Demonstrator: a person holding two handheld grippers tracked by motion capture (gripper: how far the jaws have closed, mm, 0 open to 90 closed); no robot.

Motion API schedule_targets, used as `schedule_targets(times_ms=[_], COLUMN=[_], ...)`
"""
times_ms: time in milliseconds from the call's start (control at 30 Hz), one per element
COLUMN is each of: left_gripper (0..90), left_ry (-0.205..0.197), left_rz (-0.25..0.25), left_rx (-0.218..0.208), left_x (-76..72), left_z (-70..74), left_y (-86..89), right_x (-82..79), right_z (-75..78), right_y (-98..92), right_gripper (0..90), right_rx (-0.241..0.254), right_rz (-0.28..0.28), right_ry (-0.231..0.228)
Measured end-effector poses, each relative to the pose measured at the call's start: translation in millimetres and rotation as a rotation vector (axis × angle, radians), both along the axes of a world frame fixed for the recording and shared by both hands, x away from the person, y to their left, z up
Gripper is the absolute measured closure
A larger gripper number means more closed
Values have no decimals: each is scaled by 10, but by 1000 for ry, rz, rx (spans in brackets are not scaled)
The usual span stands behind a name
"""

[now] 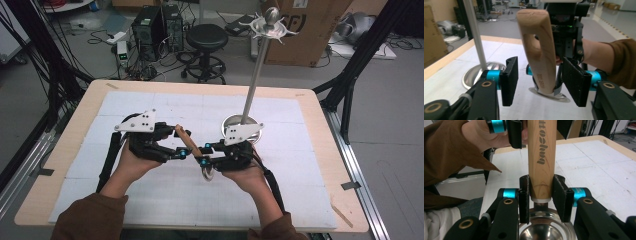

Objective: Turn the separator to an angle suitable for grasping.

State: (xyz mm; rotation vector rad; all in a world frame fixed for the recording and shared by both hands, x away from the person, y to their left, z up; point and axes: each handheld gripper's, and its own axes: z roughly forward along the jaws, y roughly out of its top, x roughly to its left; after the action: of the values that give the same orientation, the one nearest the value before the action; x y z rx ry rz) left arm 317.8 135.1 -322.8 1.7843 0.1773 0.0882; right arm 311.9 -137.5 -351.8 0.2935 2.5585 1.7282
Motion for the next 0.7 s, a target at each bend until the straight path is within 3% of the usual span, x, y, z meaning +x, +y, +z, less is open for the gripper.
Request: schedule_targets(times_ms=[300, 700], left_gripper=[631, 668], left_ry=[-7, -3], left_rz=[-18, -34], left_rx=[2, -1], left_x=[-18, -20], left_z=[3, 0], left_y=[-25, -87], right_x=[-5, 4], right_z=[10, -24], right_y=[-12, 52], right_gripper=[686, 686], right_rx=[20, 9], right_rz=[8, 24], right_ry=[1, -1])
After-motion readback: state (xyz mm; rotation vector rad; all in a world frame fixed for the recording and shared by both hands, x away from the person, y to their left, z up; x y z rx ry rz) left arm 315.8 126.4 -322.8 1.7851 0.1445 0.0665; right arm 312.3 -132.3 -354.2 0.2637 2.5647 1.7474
